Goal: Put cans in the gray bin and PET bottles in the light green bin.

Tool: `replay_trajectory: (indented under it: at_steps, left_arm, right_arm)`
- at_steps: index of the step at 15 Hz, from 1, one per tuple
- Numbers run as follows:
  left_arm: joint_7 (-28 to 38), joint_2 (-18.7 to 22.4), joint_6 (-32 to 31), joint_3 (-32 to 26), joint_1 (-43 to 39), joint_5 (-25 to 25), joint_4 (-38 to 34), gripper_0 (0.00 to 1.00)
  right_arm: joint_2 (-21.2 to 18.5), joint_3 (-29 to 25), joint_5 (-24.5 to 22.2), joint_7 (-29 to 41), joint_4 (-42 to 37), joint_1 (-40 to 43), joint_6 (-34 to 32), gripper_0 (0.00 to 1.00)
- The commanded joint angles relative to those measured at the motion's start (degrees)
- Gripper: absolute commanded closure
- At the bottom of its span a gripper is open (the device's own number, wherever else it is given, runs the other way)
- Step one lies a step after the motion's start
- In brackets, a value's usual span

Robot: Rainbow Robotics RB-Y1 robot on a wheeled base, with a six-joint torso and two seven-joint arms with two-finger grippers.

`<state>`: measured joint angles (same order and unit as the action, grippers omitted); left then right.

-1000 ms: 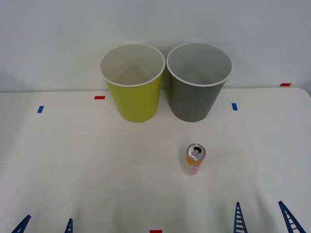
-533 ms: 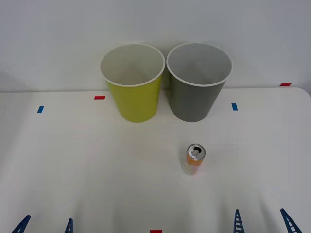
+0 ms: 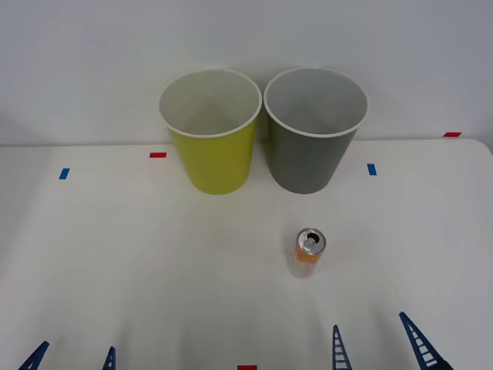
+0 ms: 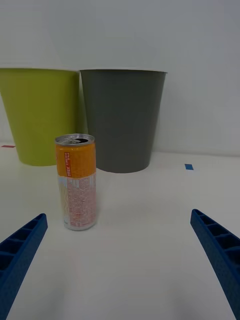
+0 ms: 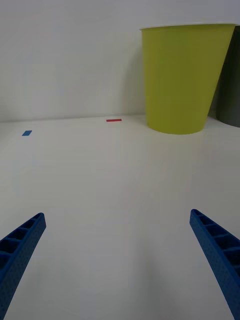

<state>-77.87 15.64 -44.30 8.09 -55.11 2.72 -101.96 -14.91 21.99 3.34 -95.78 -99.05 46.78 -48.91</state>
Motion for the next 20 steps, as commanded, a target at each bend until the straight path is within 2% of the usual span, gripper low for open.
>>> replay_trajectory:
  at_steps: [1, 10, 20]
  left_arm:
    - [0.00, 0.00, 0.00, 0.00, 0.00, 0.00, 0.00, 0.00]
    - [0.00, 0.00, 0.00, 0.00, 0.00, 0.00, 0.00, 0.00]
    - [0.00, 0.00, 0.00, 0.00, 0.00, 0.00, 0.00, 0.00]
  right_arm:
    - [2.60, -0.45, -0.36, -0.02, 4.56, -5.91, 0.04, 0.00]
    - [9.90, -0.80, -3.61, -0.20, 4.56, -14.70, 11.55, 0.00]
    - [10.86, -1.86, -4.75, 0.42, 4.56, -22.09, 20.69, 0.00]
